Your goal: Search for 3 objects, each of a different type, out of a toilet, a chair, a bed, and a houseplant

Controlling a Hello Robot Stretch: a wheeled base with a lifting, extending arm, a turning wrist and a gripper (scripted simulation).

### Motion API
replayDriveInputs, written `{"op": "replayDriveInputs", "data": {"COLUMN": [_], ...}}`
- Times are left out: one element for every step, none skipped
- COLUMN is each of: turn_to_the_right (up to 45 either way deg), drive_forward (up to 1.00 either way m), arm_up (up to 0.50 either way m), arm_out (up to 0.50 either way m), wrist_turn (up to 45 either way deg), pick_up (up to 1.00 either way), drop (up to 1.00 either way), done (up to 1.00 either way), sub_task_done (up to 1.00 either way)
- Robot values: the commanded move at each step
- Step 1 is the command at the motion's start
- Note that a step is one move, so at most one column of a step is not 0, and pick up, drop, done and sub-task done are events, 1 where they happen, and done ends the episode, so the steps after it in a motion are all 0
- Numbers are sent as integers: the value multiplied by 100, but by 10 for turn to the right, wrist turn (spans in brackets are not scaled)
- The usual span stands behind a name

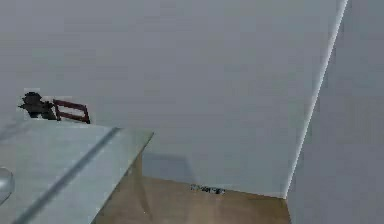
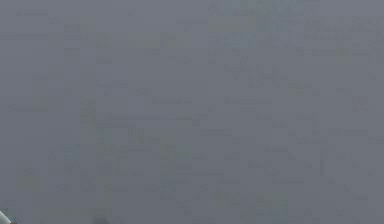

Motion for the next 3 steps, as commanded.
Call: {"op": "replayDriveInputs", "data": {"turn_to_the_right": [0,-450,-180], "drive_forward": [90,0,0], "arm_up": [0,0,0], "arm_out": [0,0,0], "wrist_turn": [0,0,0], "pick_up": [0,0,0], "drop": [0,0,0], "done": [0,0,0], "sub_task_done": [0,0,0]}}
